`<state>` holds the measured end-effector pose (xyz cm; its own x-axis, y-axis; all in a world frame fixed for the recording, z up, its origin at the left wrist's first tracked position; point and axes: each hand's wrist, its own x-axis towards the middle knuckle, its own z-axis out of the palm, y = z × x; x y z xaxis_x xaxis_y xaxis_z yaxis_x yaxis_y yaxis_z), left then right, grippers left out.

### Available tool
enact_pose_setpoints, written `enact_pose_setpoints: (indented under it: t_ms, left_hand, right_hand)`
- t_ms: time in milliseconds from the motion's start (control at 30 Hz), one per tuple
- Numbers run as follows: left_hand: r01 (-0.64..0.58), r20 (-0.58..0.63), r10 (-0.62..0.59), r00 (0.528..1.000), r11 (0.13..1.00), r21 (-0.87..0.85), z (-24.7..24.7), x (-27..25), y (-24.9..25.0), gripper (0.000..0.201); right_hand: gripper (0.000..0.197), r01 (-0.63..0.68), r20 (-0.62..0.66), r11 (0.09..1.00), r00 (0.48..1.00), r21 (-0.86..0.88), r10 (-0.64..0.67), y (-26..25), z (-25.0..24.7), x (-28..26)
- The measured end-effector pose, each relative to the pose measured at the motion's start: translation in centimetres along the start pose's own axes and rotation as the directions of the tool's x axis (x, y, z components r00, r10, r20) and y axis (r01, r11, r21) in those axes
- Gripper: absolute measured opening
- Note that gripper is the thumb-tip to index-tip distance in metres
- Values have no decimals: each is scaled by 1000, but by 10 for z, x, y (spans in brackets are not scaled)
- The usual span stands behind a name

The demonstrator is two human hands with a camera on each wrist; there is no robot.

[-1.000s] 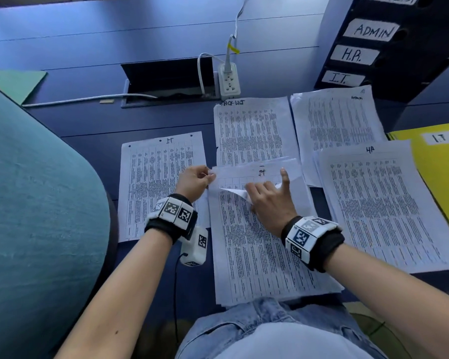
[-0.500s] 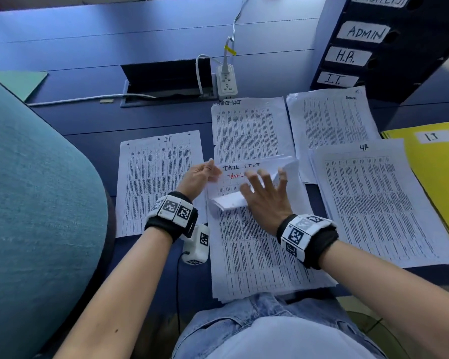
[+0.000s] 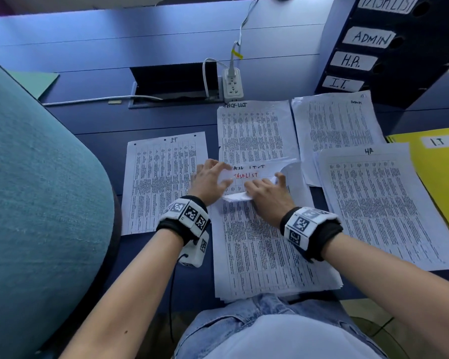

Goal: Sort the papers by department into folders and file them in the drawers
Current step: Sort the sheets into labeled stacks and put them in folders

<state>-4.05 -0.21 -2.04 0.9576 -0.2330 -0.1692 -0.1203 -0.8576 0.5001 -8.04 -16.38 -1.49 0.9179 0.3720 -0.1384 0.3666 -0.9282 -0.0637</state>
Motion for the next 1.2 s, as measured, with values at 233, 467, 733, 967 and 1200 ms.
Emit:
enact_pose_setpoints:
  t_ms: [233, 467, 733, 967, 1200]
  left_hand:
    - [78, 45, -75, 996, 524, -848, -23, -16, 9, 63]
    - [73, -158, -382, 911, 524, -848, -45, -15, -1, 26]
    - [323, -382, -656, 652, 695, -642, -75, -7, -57, 28]
    - [455, -501, -610, 615, 792, -406, -78, -4, -71, 55]
    - [609, -346, -610, 713, 783, -125, -51, -4, -88, 72]
  right_hand:
    - [19, -202, -219, 857, 916, 475, 337, 15, -64, 40]
    - [59, -310, -147, 523, 737, 794, 660, 26, -67, 53]
    - [23, -327, 172, 336, 892, 883, 417, -16, -37, 60]
    - [20, -441, 333, 499, 896, 746, 293, -58, -27, 77]
    - [35, -514, 418, 496, 858, 700, 299, -75, -8, 89]
